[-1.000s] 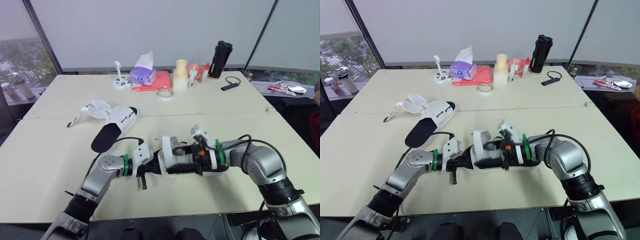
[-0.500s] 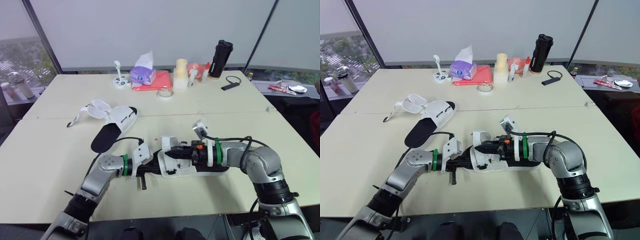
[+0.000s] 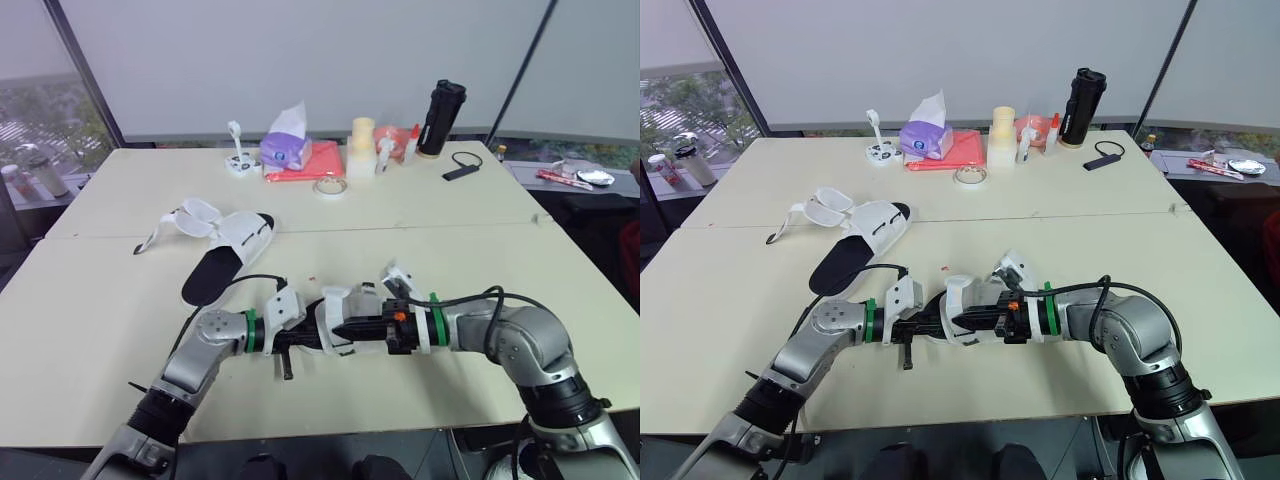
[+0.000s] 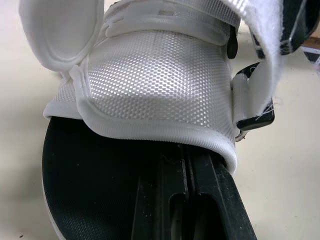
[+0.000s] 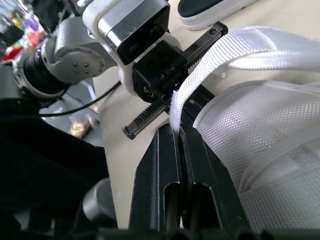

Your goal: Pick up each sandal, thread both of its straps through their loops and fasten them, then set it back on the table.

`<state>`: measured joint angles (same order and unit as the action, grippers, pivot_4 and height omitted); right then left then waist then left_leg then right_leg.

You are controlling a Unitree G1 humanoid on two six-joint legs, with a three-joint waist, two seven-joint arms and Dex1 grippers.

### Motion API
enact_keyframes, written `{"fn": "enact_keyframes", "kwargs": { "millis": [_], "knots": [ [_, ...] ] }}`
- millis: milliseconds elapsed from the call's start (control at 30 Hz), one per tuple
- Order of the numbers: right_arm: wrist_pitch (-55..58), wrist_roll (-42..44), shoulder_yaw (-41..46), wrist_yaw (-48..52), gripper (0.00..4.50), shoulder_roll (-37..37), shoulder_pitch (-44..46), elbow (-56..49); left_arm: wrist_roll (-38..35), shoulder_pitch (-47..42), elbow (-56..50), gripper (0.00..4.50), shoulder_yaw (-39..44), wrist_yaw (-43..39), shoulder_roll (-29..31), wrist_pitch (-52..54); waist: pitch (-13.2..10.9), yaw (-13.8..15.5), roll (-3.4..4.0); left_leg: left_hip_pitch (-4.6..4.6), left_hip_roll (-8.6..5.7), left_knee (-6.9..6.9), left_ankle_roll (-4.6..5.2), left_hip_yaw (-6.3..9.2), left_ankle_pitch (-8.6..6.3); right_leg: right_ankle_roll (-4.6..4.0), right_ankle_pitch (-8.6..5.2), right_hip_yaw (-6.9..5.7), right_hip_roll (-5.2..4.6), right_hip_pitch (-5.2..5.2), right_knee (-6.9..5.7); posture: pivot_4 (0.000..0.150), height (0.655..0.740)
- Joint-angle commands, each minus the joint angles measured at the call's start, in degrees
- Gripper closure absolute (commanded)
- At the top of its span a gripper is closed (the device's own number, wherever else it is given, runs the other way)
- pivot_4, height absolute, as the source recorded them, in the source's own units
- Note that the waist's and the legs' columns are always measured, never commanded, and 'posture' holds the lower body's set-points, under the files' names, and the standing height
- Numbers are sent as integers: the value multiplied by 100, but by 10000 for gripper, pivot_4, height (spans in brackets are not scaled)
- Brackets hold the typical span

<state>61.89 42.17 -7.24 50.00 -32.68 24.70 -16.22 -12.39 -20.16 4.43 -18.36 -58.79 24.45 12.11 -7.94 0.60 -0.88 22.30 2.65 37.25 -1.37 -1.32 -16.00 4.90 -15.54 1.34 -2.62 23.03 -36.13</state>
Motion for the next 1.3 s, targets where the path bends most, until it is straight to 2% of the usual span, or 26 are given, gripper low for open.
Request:
{"fn": "enact_keyframes", "kwargs": {
  "millis": [33, 133, 367, 500, 600, 700, 867, 1033, 1300],
  "knots": [
    [-118, -67, -65, -12, 44863, -45, -52, -138, 287, 194, 348, 45000, -237, -17, 69, 191, 0, 2, 0, 0, 0, 0, 0, 1, 0, 0, 0, 0, 0, 0, 0, 1500, 7394],
    [-207, -110, -32, -51, 36354, -6, -46, -113, 288, 190, 356, 45000, -236, -22, 65, 187, 0, 1, 0, 0, 0, 0, 0, 1, 0, 0, 0, 0, 0, 1, 0, 1500, 7394],
    [-330, 133, 629, -313, 851, -65, -146, -442, 282, 228, 325, 45000, -221, 12, 68, 206, 0, 13, 0, 1, 0, 0, 0, 1, 0, -1, 0, 0, 0, 1, 0, 1500, 7394],
    [54, 794, 1301, -308, 330, -498, -704, -1192, 261, 285, 252, 45000, -220, -9, 102, 225, -1, 11, 0, 7, 0, -2, 0, 1, 0, -1, -1, 0, -2, 3, 6, 1500, 7394],
    [310, 1223, 1468, -189, 330, -890, -1366, -1779, 257, 255, 269, 45000, -240, -46, 88, 229, 0, 7, -1, 6, 2, -8, 1, 1, -1, 0, 0, 1, 0, 6, 6, 1500, 7394],
    [82, 995, 1303, -229, 330, -1140, -1973, -2087, 265, 205, 326, 45000, -256, -79, 67, 214, -1, 5, -2, 5, 3, -9, 1, 3, -1, -13, -7, 0, 0, 6, 6, 1500, 7394],
    [-365, 576, 985, -439, 330, -1109, -2305, -2152, 266, 180, 360, 45000, -273, -122, 73, 199, -2, 2, -5, 5, 2, -4, 1, 1, -1, -16, -10, 4, -1, 7, 8, 1500, 7394],
    [-1005, -129, 477, -585, 330, -969, -2387, -1824, 277, 171, 371, 45000, -271, -133, 67, 210, -3, 8, -5, 7, 2, -8, 1, 0, -1, -16, -12, 2, 3, 10, 8, 1500, 7394],
    [-1338, -411, 215, -716, 330, -531, -2314, -1367, 289, 215, 361, 45000, -246, -110, 103, 211, -3, 9, -7, 7, 1, -7, 1, 0, -1, -15, -12, 2, 4, 9, 8, 1500, 7394]
  ]
}}
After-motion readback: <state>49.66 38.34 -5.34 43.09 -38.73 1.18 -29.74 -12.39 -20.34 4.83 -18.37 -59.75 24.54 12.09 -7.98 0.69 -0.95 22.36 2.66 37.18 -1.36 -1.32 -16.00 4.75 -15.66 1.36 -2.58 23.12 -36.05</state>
